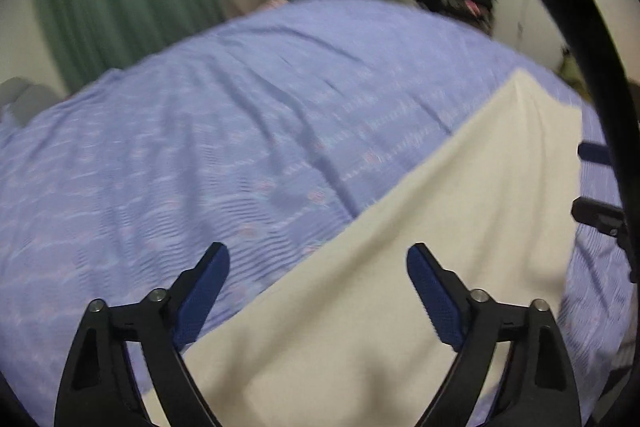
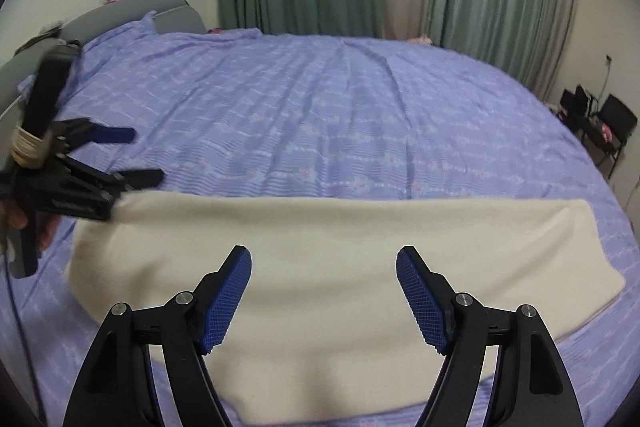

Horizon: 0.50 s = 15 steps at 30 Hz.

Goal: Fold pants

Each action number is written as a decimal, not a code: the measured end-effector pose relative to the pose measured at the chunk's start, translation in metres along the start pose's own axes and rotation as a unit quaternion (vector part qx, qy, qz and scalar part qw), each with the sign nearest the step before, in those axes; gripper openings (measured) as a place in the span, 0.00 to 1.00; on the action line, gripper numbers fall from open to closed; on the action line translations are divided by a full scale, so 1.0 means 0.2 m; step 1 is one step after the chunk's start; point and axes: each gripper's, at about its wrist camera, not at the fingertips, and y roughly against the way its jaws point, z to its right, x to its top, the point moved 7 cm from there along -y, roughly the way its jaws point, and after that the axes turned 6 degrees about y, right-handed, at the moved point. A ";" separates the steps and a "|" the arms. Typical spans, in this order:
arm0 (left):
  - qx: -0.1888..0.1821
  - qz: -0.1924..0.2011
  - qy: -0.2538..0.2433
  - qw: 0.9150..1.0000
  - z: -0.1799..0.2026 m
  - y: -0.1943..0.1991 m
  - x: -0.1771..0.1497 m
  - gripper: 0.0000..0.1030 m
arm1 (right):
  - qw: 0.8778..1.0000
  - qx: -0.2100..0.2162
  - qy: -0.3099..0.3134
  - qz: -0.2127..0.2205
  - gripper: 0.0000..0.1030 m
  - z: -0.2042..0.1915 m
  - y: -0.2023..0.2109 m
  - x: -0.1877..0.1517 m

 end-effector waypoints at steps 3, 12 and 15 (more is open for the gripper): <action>-0.016 -0.036 -0.025 0.999 0.06 -0.20 0.00 0.76 | 1.000 0.000 -0.007 -0.013 0.73 0.04 -0.09 -0.05; -0.037 -0.095 -0.034 0.994 0.12 -0.45 -0.06 0.09 | 0.999 0.003 -0.020 -0.033 0.73 0.09 -0.20 -0.13; -0.011 -0.081 -0.018 0.996 0.12 -0.47 -0.02 0.09 | 0.999 0.001 -0.022 -0.030 0.73 0.10 -0.20 -0.13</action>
